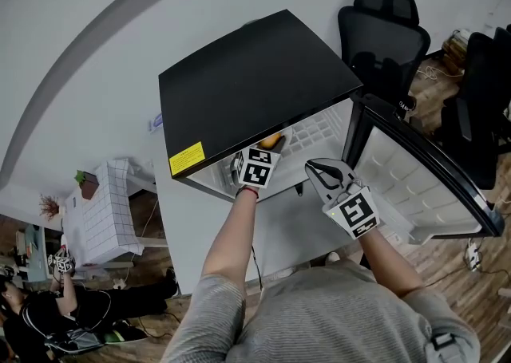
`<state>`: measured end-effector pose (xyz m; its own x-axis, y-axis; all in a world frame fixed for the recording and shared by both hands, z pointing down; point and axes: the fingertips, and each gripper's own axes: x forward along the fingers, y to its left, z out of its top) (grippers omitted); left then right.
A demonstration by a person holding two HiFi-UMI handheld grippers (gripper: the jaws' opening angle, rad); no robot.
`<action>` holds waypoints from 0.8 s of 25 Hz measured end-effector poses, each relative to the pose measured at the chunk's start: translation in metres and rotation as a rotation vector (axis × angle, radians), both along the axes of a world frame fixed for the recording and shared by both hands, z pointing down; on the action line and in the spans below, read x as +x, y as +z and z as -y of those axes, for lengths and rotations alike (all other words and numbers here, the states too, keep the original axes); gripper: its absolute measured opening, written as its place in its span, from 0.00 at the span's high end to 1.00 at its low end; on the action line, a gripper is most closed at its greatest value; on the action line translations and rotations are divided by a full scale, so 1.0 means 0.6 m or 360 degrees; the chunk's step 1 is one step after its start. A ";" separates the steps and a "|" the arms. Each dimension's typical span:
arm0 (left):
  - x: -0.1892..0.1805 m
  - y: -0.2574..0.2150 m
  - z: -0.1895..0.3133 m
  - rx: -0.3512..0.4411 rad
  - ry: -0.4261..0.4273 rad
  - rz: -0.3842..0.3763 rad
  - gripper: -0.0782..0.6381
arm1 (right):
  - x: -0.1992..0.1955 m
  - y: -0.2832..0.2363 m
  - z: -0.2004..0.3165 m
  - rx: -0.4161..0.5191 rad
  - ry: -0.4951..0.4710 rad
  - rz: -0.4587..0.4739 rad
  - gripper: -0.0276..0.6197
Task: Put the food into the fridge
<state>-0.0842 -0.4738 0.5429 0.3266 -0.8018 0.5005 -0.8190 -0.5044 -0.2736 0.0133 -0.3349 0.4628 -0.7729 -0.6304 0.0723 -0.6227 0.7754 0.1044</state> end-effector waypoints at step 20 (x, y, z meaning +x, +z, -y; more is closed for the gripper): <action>0.009 -0.091 -0.071 0.0221 0.0061 -0.0151 0.41 | 0.005 -0.019 -0.022 0.0043 0.0022 -0.0003 0.94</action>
<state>-0.0787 -0.4310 0.4886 0.3986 -0.8473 0.3511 -0.8255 -0.4982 -0.2653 0.0163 -0.3218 0.4512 -0.7639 -0.6428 0.0565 -0.6332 0.7636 0.1263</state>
